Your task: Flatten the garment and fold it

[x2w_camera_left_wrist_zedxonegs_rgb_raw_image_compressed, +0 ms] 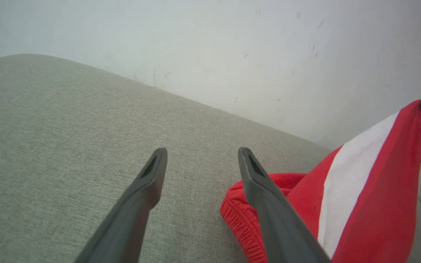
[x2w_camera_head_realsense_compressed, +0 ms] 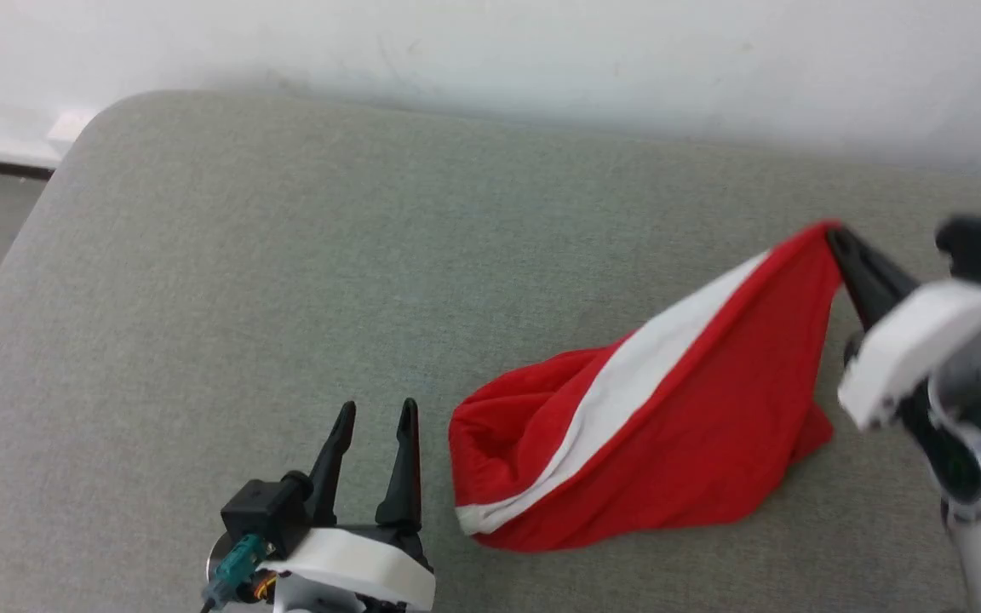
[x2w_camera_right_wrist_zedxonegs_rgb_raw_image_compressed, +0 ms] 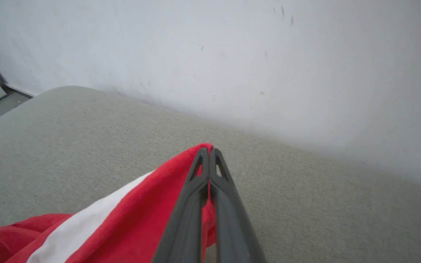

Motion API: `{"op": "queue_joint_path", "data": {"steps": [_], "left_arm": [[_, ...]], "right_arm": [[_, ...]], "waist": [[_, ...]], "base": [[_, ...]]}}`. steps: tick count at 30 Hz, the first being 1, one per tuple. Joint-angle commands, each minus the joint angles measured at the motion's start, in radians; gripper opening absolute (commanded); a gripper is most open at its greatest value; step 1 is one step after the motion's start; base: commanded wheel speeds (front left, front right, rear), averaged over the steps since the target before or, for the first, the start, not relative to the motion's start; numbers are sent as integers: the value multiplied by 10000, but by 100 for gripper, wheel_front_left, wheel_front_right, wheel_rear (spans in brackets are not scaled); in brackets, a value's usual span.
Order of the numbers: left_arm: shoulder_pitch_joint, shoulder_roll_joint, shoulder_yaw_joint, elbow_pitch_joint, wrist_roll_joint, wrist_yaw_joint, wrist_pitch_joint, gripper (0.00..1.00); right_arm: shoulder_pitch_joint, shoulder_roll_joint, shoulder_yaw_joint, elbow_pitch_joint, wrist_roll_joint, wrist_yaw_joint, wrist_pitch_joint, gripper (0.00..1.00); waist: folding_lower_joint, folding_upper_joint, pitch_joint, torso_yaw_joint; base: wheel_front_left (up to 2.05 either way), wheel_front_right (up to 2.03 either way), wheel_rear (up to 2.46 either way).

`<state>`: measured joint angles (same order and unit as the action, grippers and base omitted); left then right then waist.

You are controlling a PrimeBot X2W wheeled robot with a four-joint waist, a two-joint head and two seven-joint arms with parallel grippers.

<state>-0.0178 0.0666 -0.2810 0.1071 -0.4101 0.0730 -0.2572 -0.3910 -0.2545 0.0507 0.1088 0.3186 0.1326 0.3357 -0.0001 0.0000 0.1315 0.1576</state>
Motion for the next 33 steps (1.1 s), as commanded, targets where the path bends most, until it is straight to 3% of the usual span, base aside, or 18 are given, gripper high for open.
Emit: {"op": "queue_joint_path", "data": {"steps": [1,9,18,19,20,21,27,33], "left_arm": [[175,37,68,-72,72,13,-45,100],[425,67,94,-134,-10,-7,-45,100],[461,171,67,-55,-52,-40,-10,100],[461,178,55,-32,-58,-44,-1,100],[464,181,40,-11,-65,-47,8,100],[468,183,22,6,-71,-49,22,100],[574,296,32,-78,-108,-4,94,100],[235,564,-69,-473,116,30,399,100]], "right_arm": [[1163,169,-264,-891,377,-19,303,0],[5955,790,-1320,-3981,715,-19,2187,0],[8570,902,-1499,-4425,198,-19,3779,0],[8638,889,-1469,-4346,19,-19,3887,16],[8633,876,-1448,-4272,-181,-19,3873,43],[8562,905,-1457,-4209,-371,-19,3739,100],[7463,1691,-2029,-4230,-553,-19,1774,100],[6304,2021,-3012,-4386,-886,-19,-740,100]], "waist": [[1,0,-346,-391],[1,0,-412,-838],[1,0,-390,-1174],[1,0,-425,-1193],[1,0,-465,-1203],[1,0,-506,-1207],[1,0,-727,-1215],[1,0,-560,-1366]], "base": [[0,0,0],[0,0,0],[0,0,0],[0,0,0],[0,0,0],[0,0,0],[0,0,0],[0,0,0]]}}
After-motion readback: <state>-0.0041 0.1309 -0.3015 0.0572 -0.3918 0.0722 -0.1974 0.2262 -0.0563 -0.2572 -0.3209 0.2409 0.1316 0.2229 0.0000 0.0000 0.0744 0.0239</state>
